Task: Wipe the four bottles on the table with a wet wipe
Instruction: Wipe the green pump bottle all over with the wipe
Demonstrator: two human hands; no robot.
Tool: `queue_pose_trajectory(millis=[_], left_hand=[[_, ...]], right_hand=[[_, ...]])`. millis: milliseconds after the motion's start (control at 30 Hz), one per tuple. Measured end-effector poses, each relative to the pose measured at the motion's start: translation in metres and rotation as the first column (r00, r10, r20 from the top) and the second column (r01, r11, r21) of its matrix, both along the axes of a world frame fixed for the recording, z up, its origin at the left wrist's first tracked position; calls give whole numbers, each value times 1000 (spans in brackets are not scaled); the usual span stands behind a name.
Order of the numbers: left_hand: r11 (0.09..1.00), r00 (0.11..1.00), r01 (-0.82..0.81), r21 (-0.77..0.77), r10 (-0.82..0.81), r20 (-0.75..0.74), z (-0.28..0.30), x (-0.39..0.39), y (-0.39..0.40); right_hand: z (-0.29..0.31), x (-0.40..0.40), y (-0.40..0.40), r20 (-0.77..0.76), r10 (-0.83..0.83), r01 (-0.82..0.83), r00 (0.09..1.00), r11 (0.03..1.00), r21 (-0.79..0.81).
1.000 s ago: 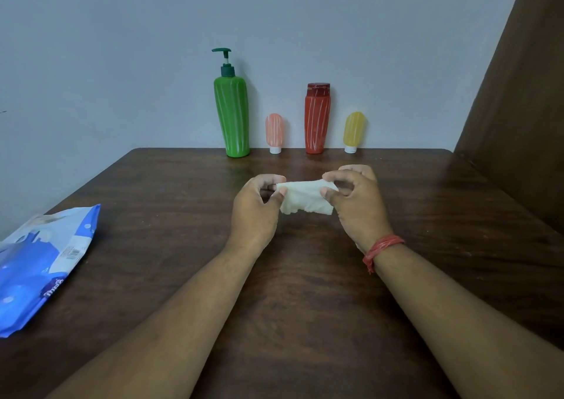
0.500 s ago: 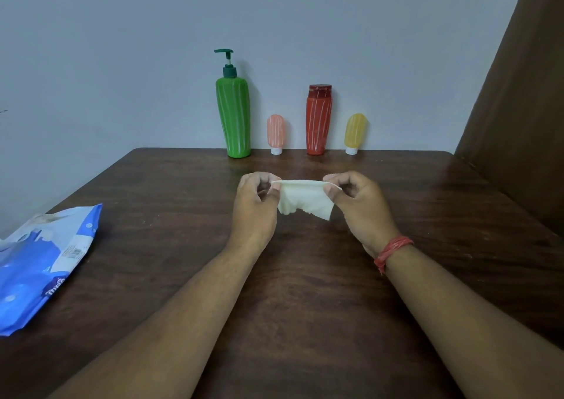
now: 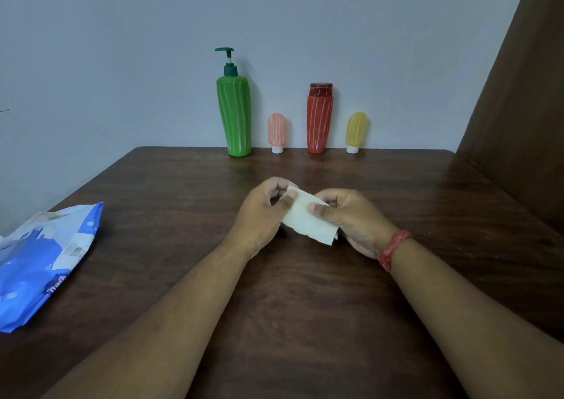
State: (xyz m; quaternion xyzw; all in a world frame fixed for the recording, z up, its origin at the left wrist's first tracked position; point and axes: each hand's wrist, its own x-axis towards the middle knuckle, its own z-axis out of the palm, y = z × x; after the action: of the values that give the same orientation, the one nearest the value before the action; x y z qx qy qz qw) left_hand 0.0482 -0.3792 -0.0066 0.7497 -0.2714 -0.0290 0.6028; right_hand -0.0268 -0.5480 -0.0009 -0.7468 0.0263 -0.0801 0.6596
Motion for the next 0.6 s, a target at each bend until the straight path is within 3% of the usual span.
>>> queue_pose_trajectory(millis=[267, 600], left_hand=[[969, 972, -230, -93, 225, -67, 1, 35, 7], [845, 850, -526, 102, 517, 98, -3, 153, -2]], right_hand=[[0, 3, -4, 30, -89, 80, 996, 969, 235], [-4, 16, -9, 65, -165, 127, 984, 912, 390]])
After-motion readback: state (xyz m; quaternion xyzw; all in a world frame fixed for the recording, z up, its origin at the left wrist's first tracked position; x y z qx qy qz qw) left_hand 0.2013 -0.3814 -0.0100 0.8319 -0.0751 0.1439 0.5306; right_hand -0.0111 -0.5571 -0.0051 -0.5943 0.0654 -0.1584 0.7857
